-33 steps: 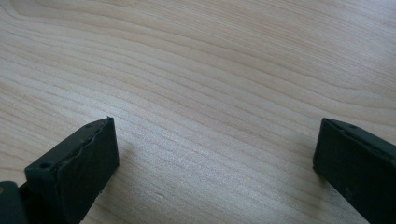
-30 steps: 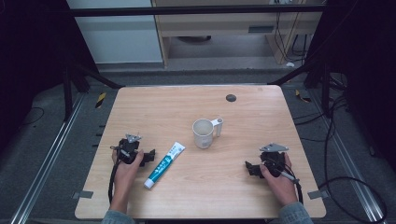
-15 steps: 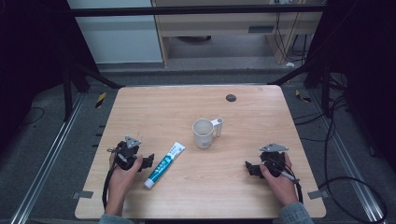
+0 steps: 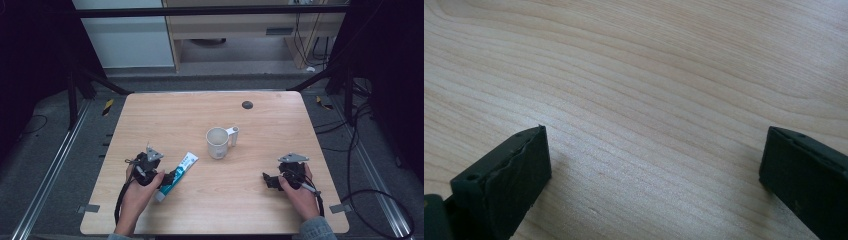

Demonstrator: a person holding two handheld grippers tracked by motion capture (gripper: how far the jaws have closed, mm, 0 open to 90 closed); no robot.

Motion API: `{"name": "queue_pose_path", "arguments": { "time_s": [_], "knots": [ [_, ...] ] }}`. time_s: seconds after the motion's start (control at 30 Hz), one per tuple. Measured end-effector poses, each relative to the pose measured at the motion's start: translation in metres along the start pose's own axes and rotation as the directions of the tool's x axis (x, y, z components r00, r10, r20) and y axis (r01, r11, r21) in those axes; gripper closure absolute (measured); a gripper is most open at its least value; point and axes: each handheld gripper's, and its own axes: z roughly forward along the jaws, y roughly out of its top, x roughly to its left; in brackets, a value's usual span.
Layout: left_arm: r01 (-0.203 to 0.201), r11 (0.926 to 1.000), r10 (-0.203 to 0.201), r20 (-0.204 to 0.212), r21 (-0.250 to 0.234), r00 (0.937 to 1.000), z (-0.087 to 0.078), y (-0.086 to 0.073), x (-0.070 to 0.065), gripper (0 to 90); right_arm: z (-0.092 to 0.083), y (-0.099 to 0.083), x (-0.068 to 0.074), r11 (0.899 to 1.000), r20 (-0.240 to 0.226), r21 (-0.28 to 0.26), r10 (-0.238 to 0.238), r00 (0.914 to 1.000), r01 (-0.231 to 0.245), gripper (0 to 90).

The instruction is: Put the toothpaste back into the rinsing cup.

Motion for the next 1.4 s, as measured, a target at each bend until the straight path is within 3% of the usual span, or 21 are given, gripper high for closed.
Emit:
{"name": "queue_pose_path", "arguments": {
  "time_s": [0.07, 0.17, 0.23, 0.33, 0.47, 0.67, 0.87, 1.1, 1.17, 1.4],
  "knots": [
    [-0.005, 1.0000, 0.005, 0.000, -0.001, 1.0000, 0.001, 0.005, -0.004, 7.1, 0.000, 0.000, 0.000, 1.000, 0.000, 0.000, 0.000, 1.0000, 0.000, 0.4],
    [-0.023, 0.9997, 0.023, 0.034, 0.006, 0.9992, 0.004, 0.012, -0.010, 7.9, 0.000, 0.000, 0.000, 1.000, 0.000, 0.000, -0.001, 1.0000, 0.001, 0.4],
    [-0.058, 0.9971, 0.056, 0.042, 0.050, 0.9976, 0.011, 0.022, -0.018, 8.3, 0.000, 0.000, 0.000, 1.000, 0.000, 0.000, 0.000, 1.0000, 0.000, 0.4],
    [-0.069, 0.9951, 0.064, 0.063, 0.071, 0.9959, 0.015, 0.028, -0.022, 9.4, 0.000, 0.000, 0.000, 1.000, 0.000, 0.000, 0.000, 1.0000, 0.000, 0.4],
    [-0.073, 0.9933, 0.068, 0.053, 0.090, 0.9963, 0.018, 0.031, -0.024, 9.7, 0.000, 0.000, 0.000, 1.000, 0.000, 0.000, 0.000, 1.0000, 0.000, 0.4],
    [-0.096, 0.9872, 0.087, 0.075, 0.127, 0.9934, 0.024, 0.035, -0.029, 10.9, 0.000, 0.000, 0.000, 1.000, 0.000, 0.000, 0.000, 1.0000, 0.000, 0.4],
    [-0.140, 0.9753, 0.123, 0.108, 0.171, 0.9866, 0.035, 0.033, -0.033, 28.9, 0.000, 0.000, 0.000, 1.000, 0.000, 0.000, 0.000, 1.0000, 0.000, 0.4],
    [-0.107, 0.9734, 0.084, 0.118, 0.203, 0.9894, 0.049, 0.035, -0.028, 39.6, 0.000, 0.000, 0.000, 1.000, 0.000, 0.000, 0.000, 1.0000, 0.000, 0.4],
    [-0.112, 0.9695, 0.090, 0.111, 0.218, 0.9898, 0.051, 0.036, -0.027, 41.1, 0.000, 0.000, 0.000, 1.000, 0.000, 0.000, 0.000, 1.0000, 0.000, 0.4],
    [-0.092, 0.9675, 0.063, 0.124, 0.236, 0.9902, 0.057, 0.035, -0.024, 45.0, 0.000, 0.000, 0.000, 1.000, 0.000, 0.000, 0.000, 1.0000, 0.000, 0.4]
  ]
}}
